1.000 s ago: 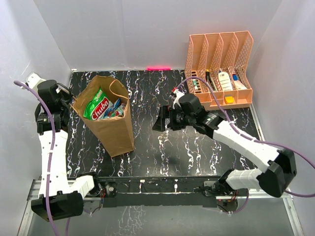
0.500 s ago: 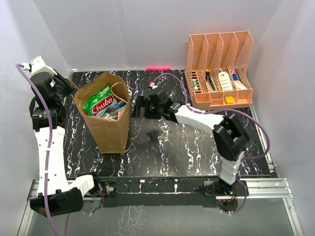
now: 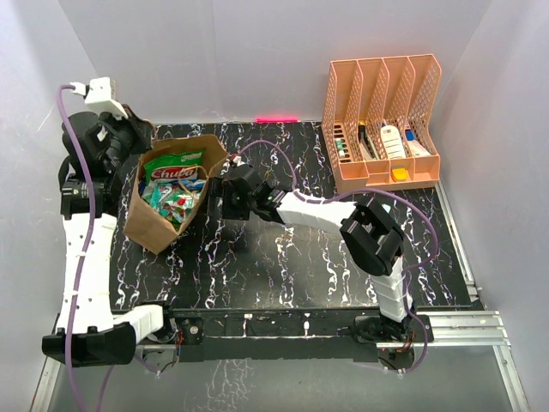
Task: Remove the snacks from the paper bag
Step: Adjust the paper bag at the center of the board.
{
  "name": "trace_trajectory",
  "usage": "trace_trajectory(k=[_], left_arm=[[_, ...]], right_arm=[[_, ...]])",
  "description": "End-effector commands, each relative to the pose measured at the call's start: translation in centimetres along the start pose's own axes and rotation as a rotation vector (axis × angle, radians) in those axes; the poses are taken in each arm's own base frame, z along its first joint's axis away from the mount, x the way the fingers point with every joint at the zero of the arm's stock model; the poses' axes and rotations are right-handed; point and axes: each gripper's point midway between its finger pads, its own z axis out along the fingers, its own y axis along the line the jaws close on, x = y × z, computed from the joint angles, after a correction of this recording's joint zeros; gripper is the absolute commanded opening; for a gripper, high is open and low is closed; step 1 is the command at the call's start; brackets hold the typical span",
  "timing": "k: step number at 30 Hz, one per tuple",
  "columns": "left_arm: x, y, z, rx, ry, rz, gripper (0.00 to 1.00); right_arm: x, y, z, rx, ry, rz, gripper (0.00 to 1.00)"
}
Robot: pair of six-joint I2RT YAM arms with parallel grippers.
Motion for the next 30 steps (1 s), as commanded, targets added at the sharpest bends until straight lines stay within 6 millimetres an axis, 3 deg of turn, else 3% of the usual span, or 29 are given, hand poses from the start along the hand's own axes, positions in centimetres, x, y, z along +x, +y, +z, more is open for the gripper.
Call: trace_trajectory(k=[1,3,7,13,18,21,25,30], left_arm=[[-1.0,-5.3,-3.3,0.249,-0.099,0.074,0.00],[0.7,-5.5,-4.5,0.270,-0.089,0.073,0.00],[3.7,-4.2,-5.3,0.201,-0.019,0.002,0.00],[4.7,-3.4,-6.1,0.126,0.021,-0.124,0.00],[4.9,-3.6,-6.5,0.114,0.057,-0.179,0.00],[5.3,-3.1,-6.8,0.064,0.085,-0.160,0.00],[5.4,-2.9,-7.2,0.029,0.092,-0.060,0.00],[6.0,-2.7,-7.2,-0.009,0.116,0.039,0.00]], right_arm=[[-0.9,2.3,-1.3,-0.101,-0.058,-0.016,0.97],[0.2,1.4,-2.3,-0.091,-0.035,-0.053,0.98],[3.5,-1.7,-5.1,-0.052,0.037,-0.136,0.98],[5.8,-5.4,-11.1,0.052,0.074,-0.264,0.98],[4.1,-7.5,-15.2,0.181,0.004,-0.421,0.98],[3.4,-7.9,-16.4,0.206,-0.015,-0.497,0.98],[3.0,-7.8,-17.5,0.207,-0.008,-0.611,0.98],[0.3,-6.1,-19.8,0.192,-0.109,-0.790,0.98]])
